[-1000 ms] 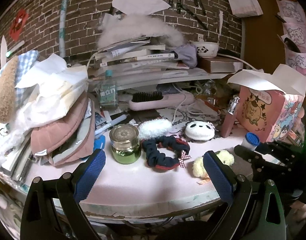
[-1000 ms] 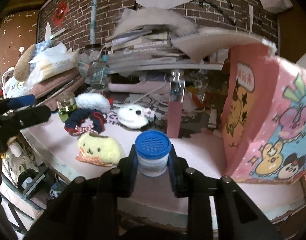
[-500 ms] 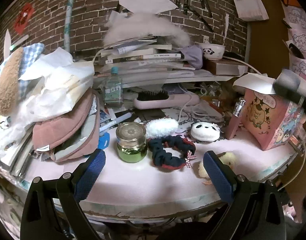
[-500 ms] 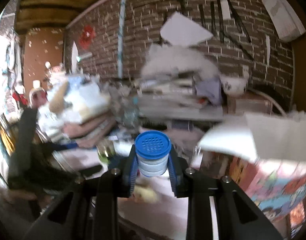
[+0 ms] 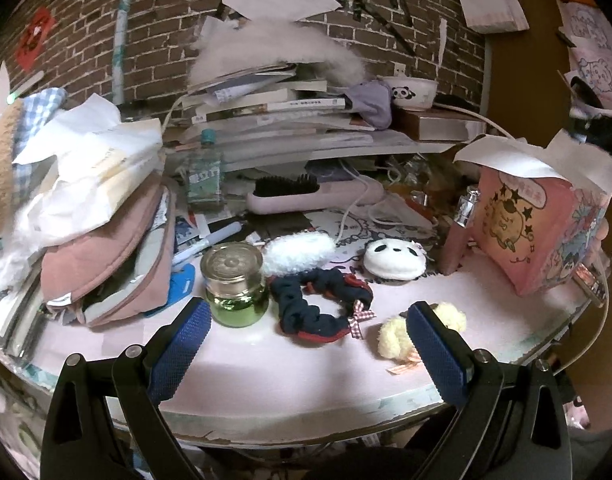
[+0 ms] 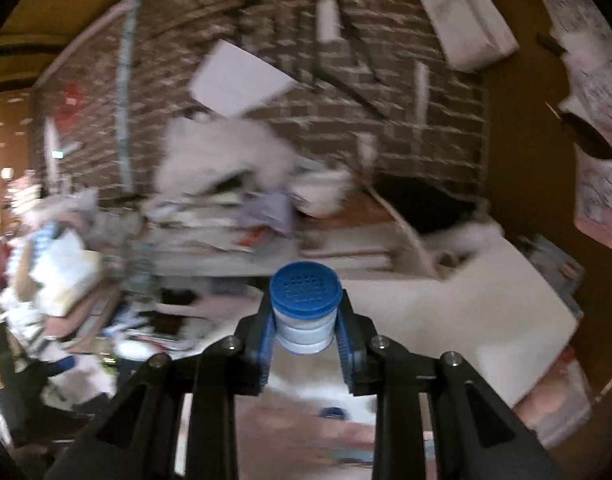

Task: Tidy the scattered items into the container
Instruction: 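Carry the jar into the white box and open the right gripper, then move the right gripper to the yellow plush dog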

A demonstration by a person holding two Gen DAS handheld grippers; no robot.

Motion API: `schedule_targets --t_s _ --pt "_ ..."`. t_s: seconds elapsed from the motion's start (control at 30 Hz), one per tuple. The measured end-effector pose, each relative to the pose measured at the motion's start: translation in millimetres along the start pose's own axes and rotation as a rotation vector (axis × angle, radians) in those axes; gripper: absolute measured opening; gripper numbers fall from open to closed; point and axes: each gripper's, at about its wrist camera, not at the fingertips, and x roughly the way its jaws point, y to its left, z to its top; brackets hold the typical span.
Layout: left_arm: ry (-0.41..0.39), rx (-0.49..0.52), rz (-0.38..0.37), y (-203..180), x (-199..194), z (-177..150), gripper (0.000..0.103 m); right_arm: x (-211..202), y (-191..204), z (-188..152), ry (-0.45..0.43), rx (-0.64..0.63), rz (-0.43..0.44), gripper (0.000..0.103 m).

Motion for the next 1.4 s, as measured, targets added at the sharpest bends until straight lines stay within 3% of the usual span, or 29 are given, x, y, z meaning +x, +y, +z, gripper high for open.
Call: schedule_targets --t_s 0.27,0.77,0.83,0.93,1.0,1.17,1.3,1.4 --pt "0.016 0.007 0.003 -2.2 3.3 -0.7 0.098 37.0 -38.7 -7.4 0.125 0.012 -0.114 0.025" --pt "0.042 0.014 -0.002 -7.8 10.2 -3.7 0.098 48.5 -44.4 -13.3 0.165 0.013 -0.143 0.026" --pt "0.042 0.014 -0.002 -7.7 10.2 -3.6 0.098 49.4 -44.4 -14.2 0.17 0.013 -0.147 0.031" --pt "0.042 0.014 -0.002 -7.8 10.3 -3.7 0.098 48.2 -44.4 -15.0 0.162 0.012 -0.16 0.048" --pt "0.042 0.013 -0.002 -7.9 10.3 -3.9 0.098 47.6 -43.2 -15.2 0.159 0.006 -0.167 0.049" --pt "0.049 0.014 0.002 -9.0 12.8 -5.6 0.098 42.6 -39.5 -14.3 0.142 0.012 -0.119 0.051" --pt "0.054 0.009 0.007 -7.6 14.6 -5.8 0.098 20.1 -18.7 -13.0 0.042 -0.024 0.013 0.065" --pt "0.056 0.008 0.009 -6.8 15.1 -6.0 0.098 1.4 6.4 -14.3 -0.024 -0.086 0.085 0.065"
